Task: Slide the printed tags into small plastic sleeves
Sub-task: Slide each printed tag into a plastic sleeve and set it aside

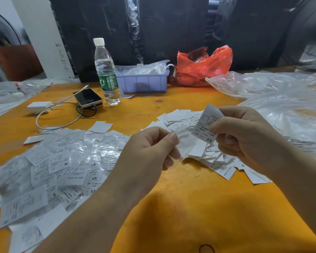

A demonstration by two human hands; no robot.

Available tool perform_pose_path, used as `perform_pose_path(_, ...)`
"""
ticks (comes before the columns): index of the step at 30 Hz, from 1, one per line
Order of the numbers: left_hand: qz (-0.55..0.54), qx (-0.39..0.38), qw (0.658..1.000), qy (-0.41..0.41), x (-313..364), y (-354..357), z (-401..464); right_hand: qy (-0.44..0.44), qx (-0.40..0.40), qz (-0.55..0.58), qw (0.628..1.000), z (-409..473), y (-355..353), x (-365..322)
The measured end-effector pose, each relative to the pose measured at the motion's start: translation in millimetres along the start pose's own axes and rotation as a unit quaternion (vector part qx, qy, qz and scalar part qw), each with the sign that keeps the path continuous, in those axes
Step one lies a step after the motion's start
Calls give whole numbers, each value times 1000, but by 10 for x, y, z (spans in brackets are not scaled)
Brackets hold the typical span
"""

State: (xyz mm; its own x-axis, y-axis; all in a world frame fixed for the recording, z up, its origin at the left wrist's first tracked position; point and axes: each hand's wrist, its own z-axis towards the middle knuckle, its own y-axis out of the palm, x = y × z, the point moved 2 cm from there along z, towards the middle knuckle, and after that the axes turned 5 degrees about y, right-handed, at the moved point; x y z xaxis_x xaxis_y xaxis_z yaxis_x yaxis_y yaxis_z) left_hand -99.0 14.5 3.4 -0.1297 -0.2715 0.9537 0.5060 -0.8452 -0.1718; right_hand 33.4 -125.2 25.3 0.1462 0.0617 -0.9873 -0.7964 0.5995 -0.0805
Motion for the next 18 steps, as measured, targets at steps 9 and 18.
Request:
perform_pose_path(9, -8, -9, 1000, 4, -3, 23, -8, -11, -45, 12, 999, -33, 110, 33)
perform_pose_path(18, 3, -23, 1000, 5, 6, 32, -18, -18, -10, -1, 1000, -11, 8, 41)
